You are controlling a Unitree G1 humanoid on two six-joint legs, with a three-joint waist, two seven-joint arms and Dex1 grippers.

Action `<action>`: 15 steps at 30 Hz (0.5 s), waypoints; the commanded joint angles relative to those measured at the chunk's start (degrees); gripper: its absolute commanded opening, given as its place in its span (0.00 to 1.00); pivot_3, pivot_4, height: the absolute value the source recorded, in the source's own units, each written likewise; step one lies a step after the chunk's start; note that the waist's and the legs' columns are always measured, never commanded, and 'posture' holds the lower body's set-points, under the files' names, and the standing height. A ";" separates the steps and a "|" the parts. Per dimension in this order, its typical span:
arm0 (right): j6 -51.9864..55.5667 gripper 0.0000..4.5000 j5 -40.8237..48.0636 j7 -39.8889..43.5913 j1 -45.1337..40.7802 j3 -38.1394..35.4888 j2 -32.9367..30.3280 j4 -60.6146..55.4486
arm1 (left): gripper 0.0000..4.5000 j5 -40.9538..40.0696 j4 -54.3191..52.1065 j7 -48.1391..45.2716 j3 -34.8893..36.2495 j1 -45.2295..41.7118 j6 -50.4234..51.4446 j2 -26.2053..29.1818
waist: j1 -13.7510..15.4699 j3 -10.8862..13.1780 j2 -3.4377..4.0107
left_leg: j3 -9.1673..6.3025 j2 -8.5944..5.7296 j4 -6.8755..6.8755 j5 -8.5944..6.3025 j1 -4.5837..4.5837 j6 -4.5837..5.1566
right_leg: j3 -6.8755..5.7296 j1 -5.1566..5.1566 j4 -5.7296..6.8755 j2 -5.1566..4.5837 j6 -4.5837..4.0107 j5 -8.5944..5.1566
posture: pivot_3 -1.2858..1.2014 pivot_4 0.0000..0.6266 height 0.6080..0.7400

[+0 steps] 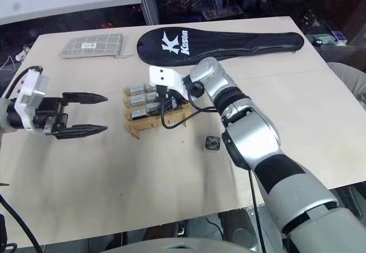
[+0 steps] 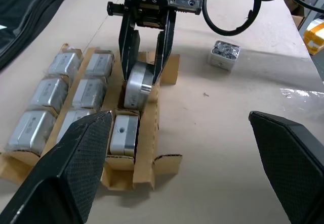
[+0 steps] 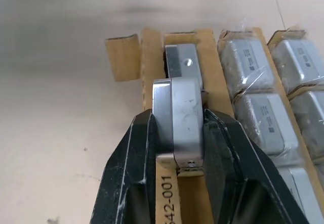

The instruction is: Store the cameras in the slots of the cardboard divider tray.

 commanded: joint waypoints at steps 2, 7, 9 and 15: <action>-1.03 0.16 -0.42 -2.22 -2.64 -0.54 1.18 -0.46 | 1.00 -1.21 -3.03 1.09 3.40 1.26 0.63 0.95 | -0.03 0.00 0.00 | -0.01 0.00 0.00 0.00 0.01 0.00 | 0.00 0.00 0.01 0.00 0.00 0.00 | 0.52 0.24 1.00; -1.72 0.16 -2.21 -3.15 -2.40 0.35 1.12 -0.14 | 1.00 -1.61 -4.85 1.88 4.53 2.75 1.55 0.90 | -0.07 0.00 0.01 | -0.01 0.00 -0.01 0.00 0.01 0.00 | 0.00 0.00 0.00 0.00 0.00 0.00 | 0.52 0.24 1.00; -1.43 0.16 -2.38 -3.40 -2.40 0.17 1.15 0.01 | 1.00 -1.72 -5.35 2.15 4.80 3.13 1.84 0.90 | -0.06 0.00 0.01 | -0.01 0.00 -0.01 0.00 0.00 0.00 | -0.01 0.00 -0.01 0.00 0.00 0.00 | 0.52 0.24 1.00; -0.14 0.16 -3.26 -2.41 -2.02 0.32 0.87 0.38 | 1.00 -2.08 -6.52 2.72 5.32 3.76 2.68 1.00 | -0.05 0.00 0.01 | -0.01 0.00 -0.01 0.00 0.00 0.00 | -0.01 0.00 -0.01 0.00 0.00 0.00 | 0.52 0.24 1.00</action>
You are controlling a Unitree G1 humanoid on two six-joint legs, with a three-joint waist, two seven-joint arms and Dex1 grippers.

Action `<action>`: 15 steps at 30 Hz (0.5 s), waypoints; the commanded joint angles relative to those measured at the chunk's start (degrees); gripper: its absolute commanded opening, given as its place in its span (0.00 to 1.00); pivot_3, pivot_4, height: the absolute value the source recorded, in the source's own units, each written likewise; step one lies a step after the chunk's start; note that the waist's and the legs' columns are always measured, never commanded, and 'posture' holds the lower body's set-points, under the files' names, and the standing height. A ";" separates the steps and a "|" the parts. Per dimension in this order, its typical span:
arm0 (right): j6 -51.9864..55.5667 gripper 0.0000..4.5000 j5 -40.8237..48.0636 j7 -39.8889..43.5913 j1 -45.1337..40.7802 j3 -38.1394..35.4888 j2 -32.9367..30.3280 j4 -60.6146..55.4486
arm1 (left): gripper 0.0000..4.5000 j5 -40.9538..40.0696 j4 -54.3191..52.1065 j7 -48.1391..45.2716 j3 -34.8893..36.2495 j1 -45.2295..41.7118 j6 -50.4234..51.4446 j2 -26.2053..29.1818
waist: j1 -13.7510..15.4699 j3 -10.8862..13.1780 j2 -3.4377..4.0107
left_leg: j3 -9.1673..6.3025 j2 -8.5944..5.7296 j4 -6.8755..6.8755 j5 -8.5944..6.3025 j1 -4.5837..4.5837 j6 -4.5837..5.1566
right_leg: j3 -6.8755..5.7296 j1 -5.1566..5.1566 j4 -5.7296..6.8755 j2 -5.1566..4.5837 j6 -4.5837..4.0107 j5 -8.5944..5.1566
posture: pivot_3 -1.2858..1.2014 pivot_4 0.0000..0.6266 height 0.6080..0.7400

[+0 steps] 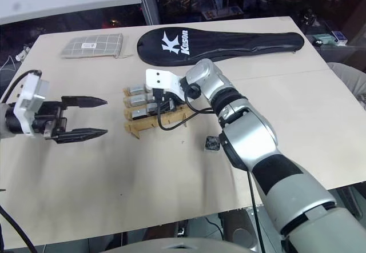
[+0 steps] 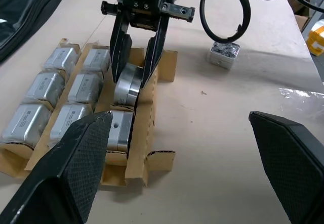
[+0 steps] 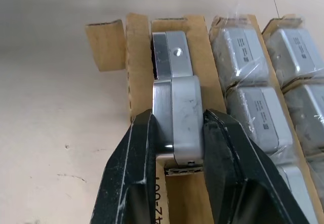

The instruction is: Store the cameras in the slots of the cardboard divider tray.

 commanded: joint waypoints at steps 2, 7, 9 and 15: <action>0.52 0.16 0.18 1.14 -1.62 -0.53 0.01 -0.59 | 1.00 -1.44 -2.37 0.31 2.77 0.37 0.56 1.03 | 0.00 0.00 0.00 | 0.00 0.00 0.00 0.00 0.00 0.00 | 0.00 0.00 0.00 0.00 0.00 0.00 | 0.52 0.24 1.00; -0.14 0.60 0.46 0.12 -1.51 -1.02 0.01 -0.71 | 1.00 -1.33 -2.40 0.40 2.29 -0.34 1.07 0.95 | 0.02 0.00 -0.01 | -0.01 -0.01 0.00 0.00 -0.01 0.00 | -0.01 0.00 -0.01 -0.01 0.00 0.00 | 0.52 0.24 1.00; -0.50 0.79 0.68 0.45 -1.68 -1.21 -0.28 -0.85 | 1.00 -1.27 -2.30 0.37 1.87 -0.96 1.27 0.84 | 0.00 0.00 0.00 | -0.01 -0.01 0.00 0.00 -0.01 0.00 | -0.01 0.00 -0.01 -0.01 0.00 0.00 | 0.52 0.24 1.00; -1.41 0.79 5.44 4.98 -2.21 -5.38 -2.90 -3.07 | 1.00 -0.81 -1.46 0.08 0.74 -2.67 1.25 0.56 | 0.05 0.00 0.00 | -0.01 -0.01 0.00 0.00 -0.01 0.00 | -0.01 0.00 0.00 -0.01 0.00 0.00 | 0.52 0.24 1.00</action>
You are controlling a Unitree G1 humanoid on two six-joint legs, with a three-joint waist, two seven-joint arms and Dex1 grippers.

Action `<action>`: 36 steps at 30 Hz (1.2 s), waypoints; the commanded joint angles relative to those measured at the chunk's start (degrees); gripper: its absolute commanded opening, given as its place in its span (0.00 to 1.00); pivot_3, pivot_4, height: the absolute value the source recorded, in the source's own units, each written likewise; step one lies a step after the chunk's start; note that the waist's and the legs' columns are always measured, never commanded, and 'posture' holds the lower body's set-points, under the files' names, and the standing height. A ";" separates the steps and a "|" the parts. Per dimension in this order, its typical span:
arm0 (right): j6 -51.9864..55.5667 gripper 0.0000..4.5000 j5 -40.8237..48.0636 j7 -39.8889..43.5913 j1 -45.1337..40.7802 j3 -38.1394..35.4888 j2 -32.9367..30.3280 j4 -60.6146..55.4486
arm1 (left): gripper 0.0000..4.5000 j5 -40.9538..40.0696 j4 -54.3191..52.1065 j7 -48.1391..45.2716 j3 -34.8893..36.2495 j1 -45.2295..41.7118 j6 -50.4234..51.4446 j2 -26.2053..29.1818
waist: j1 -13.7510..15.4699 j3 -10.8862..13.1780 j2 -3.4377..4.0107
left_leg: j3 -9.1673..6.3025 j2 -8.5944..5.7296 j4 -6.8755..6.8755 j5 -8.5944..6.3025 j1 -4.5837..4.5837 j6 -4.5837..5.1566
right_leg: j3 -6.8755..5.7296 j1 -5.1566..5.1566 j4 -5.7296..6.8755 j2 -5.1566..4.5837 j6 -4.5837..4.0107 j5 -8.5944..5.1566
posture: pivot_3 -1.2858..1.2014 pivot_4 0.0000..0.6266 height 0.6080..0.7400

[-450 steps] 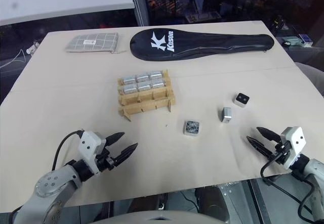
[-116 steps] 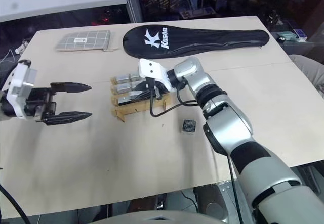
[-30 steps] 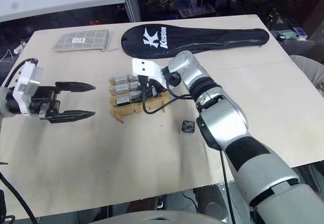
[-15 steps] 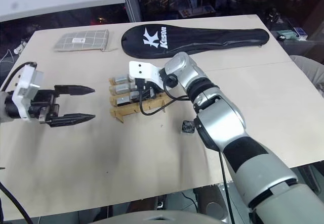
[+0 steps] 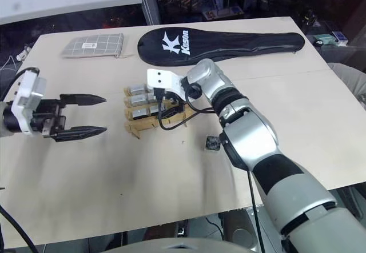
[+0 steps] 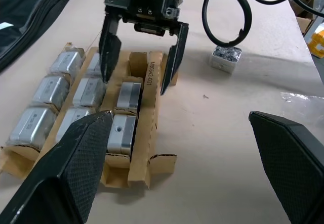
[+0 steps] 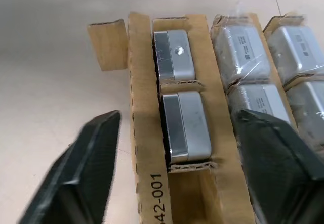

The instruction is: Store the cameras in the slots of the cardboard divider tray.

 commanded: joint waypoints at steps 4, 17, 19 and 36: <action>-1.99 0.79 9.06 8.35 -0.17 -6.66 -5.31 -8.53 | 1.00 -0.36 -0.14 -0.44 -0.96 -2.53 -0.66 0.05 | 0.14 0.01 0.00 | -0.01 -0.03 0.00 0.00 -0.02 0.00 | -0.02 0.00 -0.01 -0.04 0.00 0.00 | 0.52 0.24 1.00; 40.18 0.79 22.10 -1.48 56.91 -7.27 -27.90 -94.32 | 1.00 2.48 7.10 -3.79 -8.58 -11.85 -4.20 -3.75 | 1.34 -0.01 -0.03 | -0.03 -0.33 0.07 -0.02 -0.10 0.06 | -0.08 0.00 -0.01 -0.34 0.10 -0.03 | 0.52 0.24 1.00; 41.60 0.79 22.26 -4.56 61.76 -7.48 -29.61 -97.44 | 1.00 2.97 8.07 -4.62 -9.36 -12.69 -4.66 -4.09 | 1.38 -0.04 -0.07 | -0.13 -0.22 0.05 -0.02 0.11 0.06 | -0.08 0.19 0.00 -0.15 0.23 -0.15 | 0.52 0.24 1.00; 26.43 0.79 17.95 -11.91 66.65 1.23 -35.87 -90.03 | 1.00 2.83 11.43 -6.67 -10.34 -13.56 -6.83 -2.08 | 0.53 -0.02 -0.11 | -0.02 -0.24 0.20 0.00 0.07 0.09 | 0.05 0.23 -0.05 -0.16 0.32 -0.17 | 0.52 0.24 1.00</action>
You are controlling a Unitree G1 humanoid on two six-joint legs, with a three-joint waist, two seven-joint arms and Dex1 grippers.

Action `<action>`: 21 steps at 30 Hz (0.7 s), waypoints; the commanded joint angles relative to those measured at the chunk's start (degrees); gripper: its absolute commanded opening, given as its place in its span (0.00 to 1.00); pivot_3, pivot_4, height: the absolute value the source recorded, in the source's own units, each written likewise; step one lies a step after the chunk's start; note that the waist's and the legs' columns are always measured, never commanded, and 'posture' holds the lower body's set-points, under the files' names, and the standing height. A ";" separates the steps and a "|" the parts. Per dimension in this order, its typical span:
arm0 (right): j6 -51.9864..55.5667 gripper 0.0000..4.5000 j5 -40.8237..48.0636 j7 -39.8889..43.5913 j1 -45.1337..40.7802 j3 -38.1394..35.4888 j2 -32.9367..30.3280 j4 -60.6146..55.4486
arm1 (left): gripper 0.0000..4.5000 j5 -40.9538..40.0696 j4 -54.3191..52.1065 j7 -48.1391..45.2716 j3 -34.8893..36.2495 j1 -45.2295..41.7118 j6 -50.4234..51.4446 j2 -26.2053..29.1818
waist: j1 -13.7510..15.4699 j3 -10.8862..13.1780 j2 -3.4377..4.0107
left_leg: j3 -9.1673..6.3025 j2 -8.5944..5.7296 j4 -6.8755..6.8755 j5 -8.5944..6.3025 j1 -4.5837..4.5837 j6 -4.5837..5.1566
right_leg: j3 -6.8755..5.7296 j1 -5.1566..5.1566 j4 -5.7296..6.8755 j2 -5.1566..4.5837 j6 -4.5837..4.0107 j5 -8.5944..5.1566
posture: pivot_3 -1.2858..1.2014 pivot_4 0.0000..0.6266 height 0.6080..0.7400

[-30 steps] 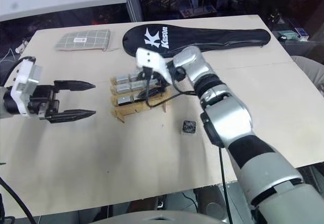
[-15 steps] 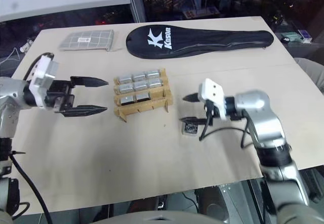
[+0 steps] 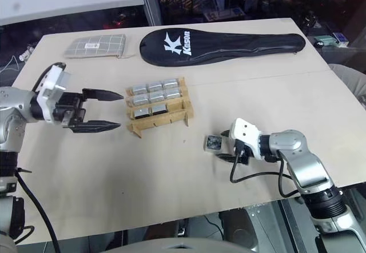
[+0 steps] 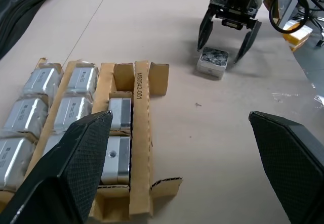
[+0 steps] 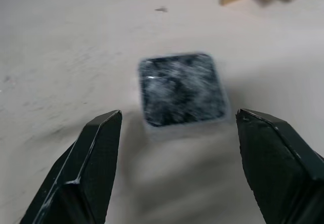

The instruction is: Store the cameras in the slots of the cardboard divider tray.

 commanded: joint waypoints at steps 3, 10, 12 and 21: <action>-4.49 0.79 -0.44 -1.74 -0.87 0.75 -0.05 2.04 | 1.00 -1.60 -0.91 -0.30 1.57 0.14 -1.07 1.53 | 0.07 0.00 0.00 | -0.02 -0.01 0.00 0.00 0.02 0.00 | -0.01 0.00 0.02 -0.01 0.01 -0.01 | 0.52 0.24 1.00; -5.87 0.42 0.76 -2.10 -1.02 0.96 0.07 2.13 | 1.00 -2.26 -0.41 -0.30 1.63 0.45 -1.60 1.82 | 0.10 0.00 0.00 | -0.04 0.00 0.00 0.00 0.03 0.00 | -0.03 0.00 0.05 0.01 0.01 -0.01 | 0.52 0.24 1.00; -5.91 0.39 0.70 -2.22 -1.23 1.06 -0.01 2.11 | 1.00 -2.38 -0.26 -0.30 1.54 0.38 -1.66 1.75 | 0.10 0.00 0.00 | -0.04 0.00 0.00 0.00 0.03 0.00 | -0.03 0.00 0.05 0.01 0.01 -0.01 | 0.52 0.24 1.00; -10.42 0.39 -0.89 -3.81 -10.24 2.63 2.33 -1.24 | 1.00 -6.27 -12.31 10.19 1.02 2.92 10.91 -5.55 | 0.06 0.02 -0.02 | -0.08 0.02 0.01 0.00 0.03 0.00 | -0.05 0.00 0.08 0.02 0.01 0.00 | 0.52 0.24 1.00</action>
